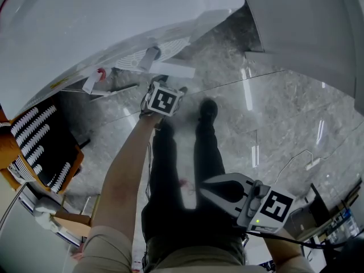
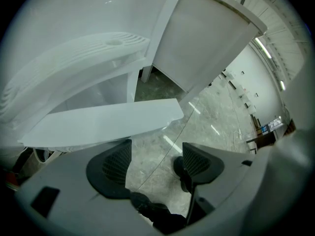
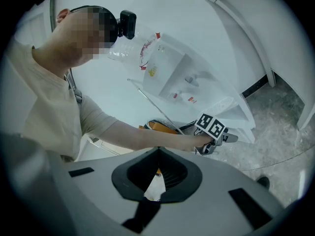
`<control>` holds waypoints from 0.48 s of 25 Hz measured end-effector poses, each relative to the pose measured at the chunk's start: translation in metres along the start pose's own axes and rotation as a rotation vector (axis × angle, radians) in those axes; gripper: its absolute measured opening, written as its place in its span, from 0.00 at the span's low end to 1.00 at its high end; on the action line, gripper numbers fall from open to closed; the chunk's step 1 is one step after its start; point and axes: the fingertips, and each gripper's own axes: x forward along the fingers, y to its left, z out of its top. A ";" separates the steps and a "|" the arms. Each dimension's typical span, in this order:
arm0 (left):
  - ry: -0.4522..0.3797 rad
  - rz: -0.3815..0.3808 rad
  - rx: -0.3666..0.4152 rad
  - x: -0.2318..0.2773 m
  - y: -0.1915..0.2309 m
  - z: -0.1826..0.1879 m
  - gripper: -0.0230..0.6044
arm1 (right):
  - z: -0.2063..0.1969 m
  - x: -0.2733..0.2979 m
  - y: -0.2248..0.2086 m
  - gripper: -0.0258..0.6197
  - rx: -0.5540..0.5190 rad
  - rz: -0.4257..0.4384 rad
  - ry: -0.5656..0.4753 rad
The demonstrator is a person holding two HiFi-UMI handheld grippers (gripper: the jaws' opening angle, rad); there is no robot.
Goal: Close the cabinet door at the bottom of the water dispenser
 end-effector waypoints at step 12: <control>-0.038 0.012 -0.001 -0.002 0.005 0.020 0.53 | 0.000 -0.001 -0.003 0.06 0.005 -0.003 0.007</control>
